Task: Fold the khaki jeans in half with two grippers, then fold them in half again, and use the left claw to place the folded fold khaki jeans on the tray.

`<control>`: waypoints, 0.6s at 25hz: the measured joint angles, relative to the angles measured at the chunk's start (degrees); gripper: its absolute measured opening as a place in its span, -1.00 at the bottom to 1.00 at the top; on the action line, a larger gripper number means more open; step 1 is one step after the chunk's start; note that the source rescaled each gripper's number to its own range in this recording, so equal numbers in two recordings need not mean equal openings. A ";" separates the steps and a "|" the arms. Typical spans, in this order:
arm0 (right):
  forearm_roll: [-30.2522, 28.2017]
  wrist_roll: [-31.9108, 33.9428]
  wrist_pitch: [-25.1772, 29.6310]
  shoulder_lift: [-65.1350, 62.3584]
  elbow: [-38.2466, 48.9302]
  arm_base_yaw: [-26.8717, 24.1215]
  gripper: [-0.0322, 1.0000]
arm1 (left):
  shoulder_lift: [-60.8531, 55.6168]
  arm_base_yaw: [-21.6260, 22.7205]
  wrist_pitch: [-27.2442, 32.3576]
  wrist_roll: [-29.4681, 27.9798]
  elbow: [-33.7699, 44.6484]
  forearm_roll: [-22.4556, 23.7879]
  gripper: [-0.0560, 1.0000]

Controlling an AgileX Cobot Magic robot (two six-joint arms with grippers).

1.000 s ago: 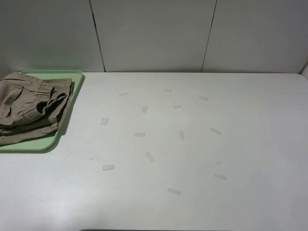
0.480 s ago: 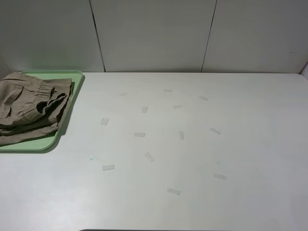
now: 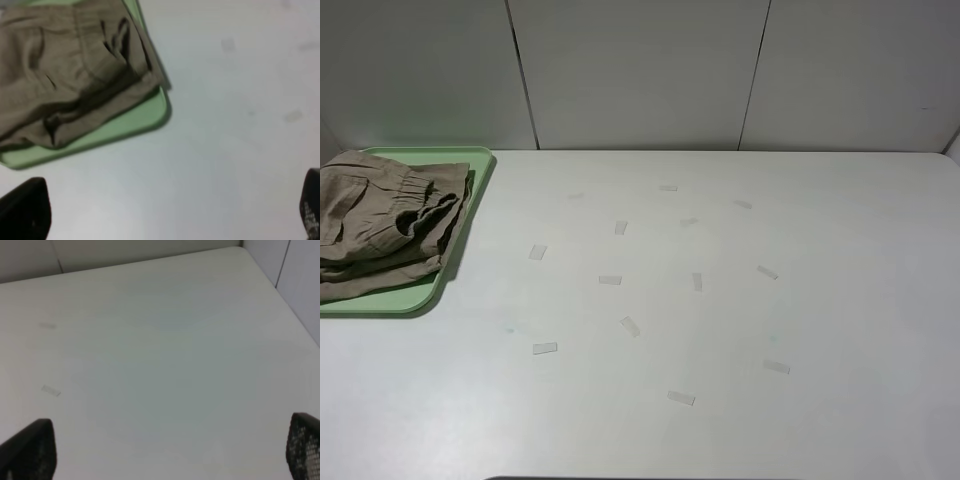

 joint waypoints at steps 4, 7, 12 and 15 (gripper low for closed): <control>0.00 0.00 0.00 0.00 0.00 0.00 1.00 | -4.05 -1.46 -3.03 -5.59 5.02 0.07 1.00; 0.00 0.00 0.00 0.00 0.00 0.00 1.00 | -4.40 -1.51 -4.82 -6.99 5.97 0.11 1.00; 0.00 0.00 0.00 0.00 0.00 0.00 1.00 | -4.59 -1.51 -5.11 -7.19 6.14 0.11 1.00; 0.00 0.00 0.00 0.00 0.00 0.00 1.00 | -4.59 -1.51 -5.11 -7.23 6.14 0.11 1.00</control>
